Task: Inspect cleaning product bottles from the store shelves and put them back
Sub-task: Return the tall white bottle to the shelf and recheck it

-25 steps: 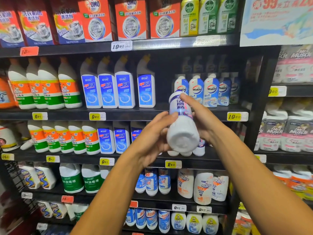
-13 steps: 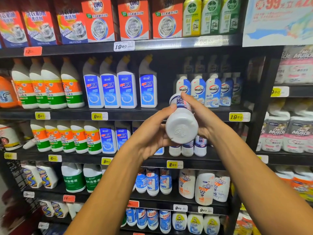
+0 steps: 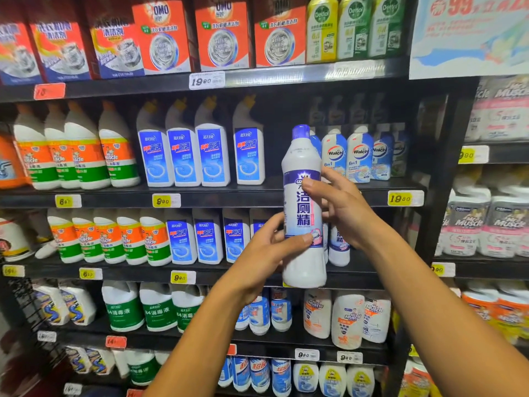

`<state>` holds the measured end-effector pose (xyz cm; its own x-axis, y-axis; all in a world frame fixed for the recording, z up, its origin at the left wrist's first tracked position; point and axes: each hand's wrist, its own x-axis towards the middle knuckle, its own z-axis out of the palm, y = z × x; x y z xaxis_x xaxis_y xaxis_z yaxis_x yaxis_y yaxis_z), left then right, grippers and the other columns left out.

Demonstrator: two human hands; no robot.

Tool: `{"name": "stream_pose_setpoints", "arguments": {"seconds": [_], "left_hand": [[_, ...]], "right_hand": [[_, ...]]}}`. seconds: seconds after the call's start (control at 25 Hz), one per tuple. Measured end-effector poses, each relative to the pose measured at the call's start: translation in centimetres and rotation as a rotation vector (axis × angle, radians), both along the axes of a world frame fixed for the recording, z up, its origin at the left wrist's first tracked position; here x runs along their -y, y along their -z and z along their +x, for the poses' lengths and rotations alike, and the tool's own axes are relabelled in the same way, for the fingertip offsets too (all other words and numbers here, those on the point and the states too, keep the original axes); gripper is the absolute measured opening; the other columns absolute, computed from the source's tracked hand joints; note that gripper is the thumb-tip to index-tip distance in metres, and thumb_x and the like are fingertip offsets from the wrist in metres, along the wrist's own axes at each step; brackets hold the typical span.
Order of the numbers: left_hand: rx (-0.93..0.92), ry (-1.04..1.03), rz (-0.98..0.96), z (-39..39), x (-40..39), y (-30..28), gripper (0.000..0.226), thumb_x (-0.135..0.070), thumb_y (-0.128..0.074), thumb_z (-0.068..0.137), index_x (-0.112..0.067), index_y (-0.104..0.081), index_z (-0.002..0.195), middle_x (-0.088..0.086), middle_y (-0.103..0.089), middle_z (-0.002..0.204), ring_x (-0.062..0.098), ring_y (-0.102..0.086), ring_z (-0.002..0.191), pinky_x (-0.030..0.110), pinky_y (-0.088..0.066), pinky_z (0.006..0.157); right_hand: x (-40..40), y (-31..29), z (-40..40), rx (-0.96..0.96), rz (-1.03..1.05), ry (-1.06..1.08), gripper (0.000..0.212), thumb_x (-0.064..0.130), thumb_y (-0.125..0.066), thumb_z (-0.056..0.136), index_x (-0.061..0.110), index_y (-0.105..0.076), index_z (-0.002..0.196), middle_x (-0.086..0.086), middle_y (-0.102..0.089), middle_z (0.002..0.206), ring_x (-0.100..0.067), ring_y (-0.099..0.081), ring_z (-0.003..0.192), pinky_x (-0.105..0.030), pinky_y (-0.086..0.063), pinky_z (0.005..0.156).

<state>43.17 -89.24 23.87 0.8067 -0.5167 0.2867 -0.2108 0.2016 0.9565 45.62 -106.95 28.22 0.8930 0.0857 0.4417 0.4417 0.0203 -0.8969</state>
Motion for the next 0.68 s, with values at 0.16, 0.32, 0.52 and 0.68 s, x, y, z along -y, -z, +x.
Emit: {"name": "stream_pose_setpoints", "arguments": {"seconds": [0.16, 0.32, 0.52, 0.68], "left_hand": [[0.015, -0.021, -0.009, 0.52, -0.07, 0.42, 0.051, -0.020, -0.074, 0.080, -0.028, -0.057, 0.127, 0.003, -0.073, 0.115, 0.016, -0.070, 0.105, 0.024, -0.054, 0.076], [0.035, -0.033, -0.005, 0.90, -0.23, 0.40, 0.051, -0.022, -0.075, 0.076, -0.033, -0.058, 0.123, 0.000, -0.074, 0.113, 0.014, -0.070, 0.103, 0.025, -0.053, 0.078], [0.037, 0.001, -0.019, 0.84, -0.43, 0.25, 0.058, -0.016, -0.077, 0.077, -0.025, -0.053, 0.129, -0.001, -0.074, 0.111, 0.008, -0.071, 0.095, 0.015, -0.052, 0.066], [0.060, -0.023, -0.041, 0.77, -0.13, 0.26, 0.050, -0.024, -0.074, 0.077, -0.016, -0.058, 0.124, 0.003, -0.074, 0.112, 0.013, -0.071, 0.098, 0.019, -0.054, 0.073]], "right_hand": [[0.15, -0.04, -0.16, -0.018, -0.043, -0.049, 0.039, 0.037, -0.070, 0.081, 0.024, -0.066, 0.117, -0.005, -0.074, 0.107, -0.024, -0.071, 0.099, -0.053, -0.050, 0.096], [0.18, -0.47, -0.44, -0.023, -0.056, -0.082, 0.030, 0.038, -0.067, 0.084, 0.025, -0.070, 0.111, -0.006, -0.074, 0.110, -0.025, -0.070, 0.103, -0.052, -0.050, 0.098], [0.08, -0.70, -0.48, 0.030, -0.061, -0.059, 0.034, 0.036, -0.068, 0.084, 0.020, -0.066, 0.115, -0.006, -0.075, 0.106, -0.025, -0.072, 0.098, -0.042, -0.059, 0.083], [-0.01, -0.50, -0.68, 0.072, -0.054, -0.090, 0.029, 0.032, -0.069, 0.085, 0.025, -0.068, 0.114, -0.004, -0.075, 0.108, -0.023, -0.072, 0.099, -0.035, -0.060, 0.078]]}}
